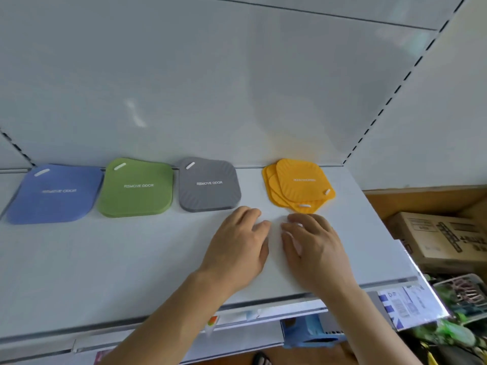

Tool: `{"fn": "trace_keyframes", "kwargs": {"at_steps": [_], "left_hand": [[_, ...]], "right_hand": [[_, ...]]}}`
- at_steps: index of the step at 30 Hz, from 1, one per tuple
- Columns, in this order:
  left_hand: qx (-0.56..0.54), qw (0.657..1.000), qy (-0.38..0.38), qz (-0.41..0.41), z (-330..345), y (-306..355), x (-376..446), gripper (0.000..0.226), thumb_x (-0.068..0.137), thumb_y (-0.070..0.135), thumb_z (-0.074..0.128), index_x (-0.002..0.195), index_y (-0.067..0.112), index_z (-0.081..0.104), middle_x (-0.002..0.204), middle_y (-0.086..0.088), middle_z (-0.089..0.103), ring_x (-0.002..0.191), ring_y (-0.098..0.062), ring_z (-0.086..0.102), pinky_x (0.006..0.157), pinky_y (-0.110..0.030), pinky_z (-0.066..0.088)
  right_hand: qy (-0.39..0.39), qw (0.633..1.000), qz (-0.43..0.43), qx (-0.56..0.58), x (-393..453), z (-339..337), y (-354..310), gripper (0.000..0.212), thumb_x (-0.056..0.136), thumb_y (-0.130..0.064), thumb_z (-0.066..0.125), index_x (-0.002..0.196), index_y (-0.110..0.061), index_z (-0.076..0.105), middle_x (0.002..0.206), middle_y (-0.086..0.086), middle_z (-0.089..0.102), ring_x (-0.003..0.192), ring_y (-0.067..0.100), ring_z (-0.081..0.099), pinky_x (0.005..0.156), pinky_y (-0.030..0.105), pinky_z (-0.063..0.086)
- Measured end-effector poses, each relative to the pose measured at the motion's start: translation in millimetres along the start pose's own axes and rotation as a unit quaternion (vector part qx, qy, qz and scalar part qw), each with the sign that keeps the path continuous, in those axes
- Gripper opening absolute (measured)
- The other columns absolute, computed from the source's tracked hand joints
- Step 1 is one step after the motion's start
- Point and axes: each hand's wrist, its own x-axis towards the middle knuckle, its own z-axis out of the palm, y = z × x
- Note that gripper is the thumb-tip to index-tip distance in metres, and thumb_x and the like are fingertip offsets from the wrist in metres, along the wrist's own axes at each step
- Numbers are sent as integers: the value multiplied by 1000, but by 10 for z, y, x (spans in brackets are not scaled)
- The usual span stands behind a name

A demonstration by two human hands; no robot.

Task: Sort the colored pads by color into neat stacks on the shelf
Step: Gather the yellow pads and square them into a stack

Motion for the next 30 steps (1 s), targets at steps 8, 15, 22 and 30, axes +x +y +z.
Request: {"fn": "trace_keyframes", "kwargs": {"at_steps": [8, 15, 22, 30], "left_hand": [[71, 993, 23, -87, 288, 373, 275, 23, 94, 23, 51, 104, 12, 69, 108, -9, 62, 102, -33, 56, 88, -47, 51], [104, 977, 54, -178, 431, 628, 393, 26, 94, 23, 51, 110, 14, 70, 106, -7, 62, 102, -34, 57, 86, -49, 49], [91, 977, 48, -189, 396, 613, 373, 29, 94, 23, 55, 116, 15, 72, 109, -4, 63, 104, -31, 58, 89, -46, 52], [-339, 876, 105, -327, 161, 1224, 550, 48, 105, 55, 38, 90, 19, 65, 85, 0, 72, 88, -22, 68, 81, -41, 54]], "right_hand": [[32, 996, 83, -24, 422, -201, 919, 33, 97, -36, 68, 122, -16, 71, 121, 12, 65, 101, 39, 57, 84, 47, 51], [-66, 997, -17, 38, 691, -28, 1218, 27, 97, -28, 69, 121, -18, 74, 126, 8, 69, 104, 43, 61, 83, 49, 56], [64, 993, -6, 100, 715, -125, 1250, 12, 101, -17, 65, 101, -13, 77, 99, 5, 73, 87, 35, 60, 66, 40, 51], [42, 957, -55, 282, 266, -509, 589, 15, 101, -17, 63, 107, -22, 76, 101, -9, 69, 94, 15, 64, 80, 28, 51]]}}
